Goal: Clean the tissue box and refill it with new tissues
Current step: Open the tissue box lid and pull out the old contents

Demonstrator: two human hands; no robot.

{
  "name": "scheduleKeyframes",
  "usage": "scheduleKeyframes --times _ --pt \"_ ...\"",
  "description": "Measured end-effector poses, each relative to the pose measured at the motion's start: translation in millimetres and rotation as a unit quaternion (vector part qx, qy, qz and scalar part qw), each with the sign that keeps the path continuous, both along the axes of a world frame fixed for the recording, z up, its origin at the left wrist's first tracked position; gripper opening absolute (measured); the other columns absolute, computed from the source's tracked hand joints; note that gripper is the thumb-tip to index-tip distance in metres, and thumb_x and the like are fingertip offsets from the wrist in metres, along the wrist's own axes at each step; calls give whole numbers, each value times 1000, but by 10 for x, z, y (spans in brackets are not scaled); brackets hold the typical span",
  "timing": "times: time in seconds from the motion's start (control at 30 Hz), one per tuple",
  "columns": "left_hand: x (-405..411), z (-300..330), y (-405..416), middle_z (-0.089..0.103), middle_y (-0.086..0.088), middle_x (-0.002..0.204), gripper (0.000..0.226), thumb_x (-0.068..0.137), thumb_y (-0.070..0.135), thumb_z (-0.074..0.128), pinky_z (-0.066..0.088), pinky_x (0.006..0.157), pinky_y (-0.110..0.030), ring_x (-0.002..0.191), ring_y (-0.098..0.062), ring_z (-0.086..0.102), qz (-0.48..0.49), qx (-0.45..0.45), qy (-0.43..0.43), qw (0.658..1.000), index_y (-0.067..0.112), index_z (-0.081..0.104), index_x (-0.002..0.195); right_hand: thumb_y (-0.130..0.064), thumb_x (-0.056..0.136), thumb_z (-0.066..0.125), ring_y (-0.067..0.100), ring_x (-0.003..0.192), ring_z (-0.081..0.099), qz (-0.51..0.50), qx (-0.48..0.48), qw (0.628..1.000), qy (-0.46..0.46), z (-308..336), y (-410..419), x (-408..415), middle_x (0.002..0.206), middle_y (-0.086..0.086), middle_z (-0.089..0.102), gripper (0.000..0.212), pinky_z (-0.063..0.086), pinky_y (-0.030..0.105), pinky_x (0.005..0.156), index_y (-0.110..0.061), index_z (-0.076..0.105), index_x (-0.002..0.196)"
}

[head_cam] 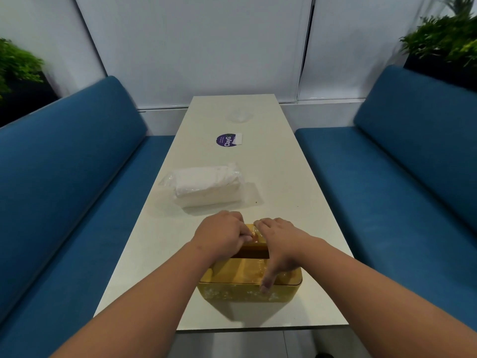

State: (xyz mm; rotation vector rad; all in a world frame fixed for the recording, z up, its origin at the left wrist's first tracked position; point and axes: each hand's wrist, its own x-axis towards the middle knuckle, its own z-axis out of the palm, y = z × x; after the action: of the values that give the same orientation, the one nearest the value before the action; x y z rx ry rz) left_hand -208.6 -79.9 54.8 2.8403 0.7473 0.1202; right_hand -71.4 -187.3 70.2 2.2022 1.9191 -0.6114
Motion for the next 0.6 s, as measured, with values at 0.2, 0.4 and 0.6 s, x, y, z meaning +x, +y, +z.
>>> scheduleKeyframes --times 0.2,0.4,0.6 --pt "24 26 139 57 14 94 30 94 49 49 45 68 -28 86 -8 52 50 0 1 999 38 72 108 -66 45 86 27 143 19 -15 -1 1000 14 -23 -20 16 158 -3 16 142 26 43 117 -19 8 154" --pt "18 49 87 57 17 97 27 94 47 51 40 66 -24 85 -4 49 22 -12 -7 1000 37 72 108 -69 40 86 25 135 30 -21 7 1000 6 -45 -11 23 148 1 27 140 36 42 111 -18 18 150" --pt "203 28 73 56 15 97 26 95 44 49 38 65 -26 89 -9 51 43 -10 -15 999 40 71 107 -69 38 86 23 132 32 -21 12 1000 17 -61 -6 35 144 -1 31 137 37 41 110 -21 22 148"
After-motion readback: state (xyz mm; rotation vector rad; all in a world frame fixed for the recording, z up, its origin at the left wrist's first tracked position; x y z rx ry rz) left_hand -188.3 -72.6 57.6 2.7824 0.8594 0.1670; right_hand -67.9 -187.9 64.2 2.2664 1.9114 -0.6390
